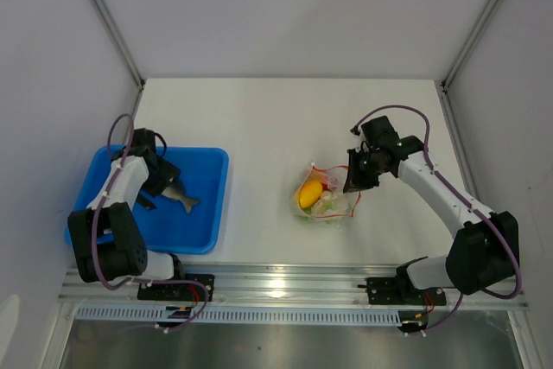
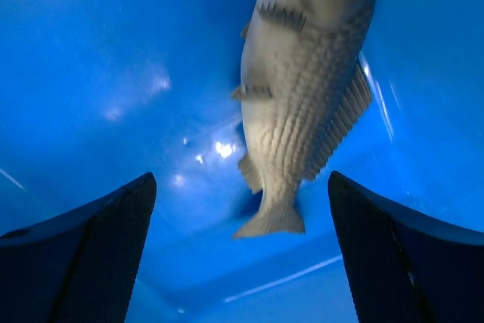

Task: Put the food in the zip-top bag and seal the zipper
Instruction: Pick up the fake fish from the bin.

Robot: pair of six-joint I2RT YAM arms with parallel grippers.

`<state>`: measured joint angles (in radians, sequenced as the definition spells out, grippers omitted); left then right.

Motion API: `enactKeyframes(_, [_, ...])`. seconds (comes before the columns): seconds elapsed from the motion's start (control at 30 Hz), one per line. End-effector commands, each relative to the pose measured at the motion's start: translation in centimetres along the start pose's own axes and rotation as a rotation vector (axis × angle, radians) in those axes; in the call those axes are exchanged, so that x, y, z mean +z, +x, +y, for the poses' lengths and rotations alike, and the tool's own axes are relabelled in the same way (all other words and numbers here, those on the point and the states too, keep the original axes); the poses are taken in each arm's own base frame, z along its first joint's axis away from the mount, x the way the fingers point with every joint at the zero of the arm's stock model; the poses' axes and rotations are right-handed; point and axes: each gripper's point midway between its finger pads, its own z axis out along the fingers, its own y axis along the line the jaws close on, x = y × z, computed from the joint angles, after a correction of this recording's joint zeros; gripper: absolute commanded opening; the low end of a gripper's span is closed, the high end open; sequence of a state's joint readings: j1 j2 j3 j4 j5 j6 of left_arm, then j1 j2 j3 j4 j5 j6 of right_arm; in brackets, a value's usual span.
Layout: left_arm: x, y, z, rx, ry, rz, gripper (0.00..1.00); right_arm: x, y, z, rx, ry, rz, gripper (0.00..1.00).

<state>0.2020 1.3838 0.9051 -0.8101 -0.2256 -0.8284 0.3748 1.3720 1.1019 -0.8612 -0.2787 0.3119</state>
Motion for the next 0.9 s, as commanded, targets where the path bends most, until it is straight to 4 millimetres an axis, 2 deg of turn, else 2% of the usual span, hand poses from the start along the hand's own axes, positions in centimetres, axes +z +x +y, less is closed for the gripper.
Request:
enactKeyframes(0.0, [0.7,-1.7,-0.5,0.067,0.004,-0.052,0.94,-0.3,-0.8,0.4,-0.015,-0.015,-0.017,0.0])
enactKeyframes(0.1, [2.0,-0.5,-0.5,0.082,0.036,-0.033,0.92,-0.2,-1.0,0.4,-0.009,-0.016,-0.02,0.0])
enactKeyframes(0.2, [2.6,-0.1,-1.2,0.086,0.09,-0.034,0.91,-0.3,-1.0,0.4,-0.008,-0.015,-0.017,0.0])
enactKeyframes(0.3, [3.1,-0.1,-1.9,0.096,0.115,-0.025,0.91,-0.5,-0.7,0.3,-0.011,-0.008,-0.018,0.0])
enactKeyframes(0.33, [3.1,-0.2,-3.0,0.095,0.162,-0.022,0.91,-0.6,-0.6,0.2,-0.008,-0.005,-0.016,0.0])
enactKeyframes(0.4, [3.5,0.2,-3.5,0.093,0.177,0.0,0.91,-0.7,-0.6,0.1,-0.01,0.001,-0.018,0.0])
enactKeyframes(0.5, [4.4,0.5,-3.7,0.092,0.158,0.023,0.9,-1.1,-0.8,0.1,-0.008,0.008,-0.032,0.0])
enactKeyframes(0.63, [4.5,0.1,-3.9,0.098,0.157,0.018,0.89,-1.6,-1.1,0.0,-0.005,0.025,-0.045,0.0])
enactKeyframes(0.7, [4.5,-0.1,-3.9,0.102,0.144,0.021,0.84,-1.9,-1.2,0.0,-0.004,0.032,-0.057,0.0])
enactKeyframes(0.87, [4.5,-0.5,-4.4,0.115,0.137,0.032,0.54,-2.4,-1.3,0.0,0.007,0.034,-0.071,0.0])
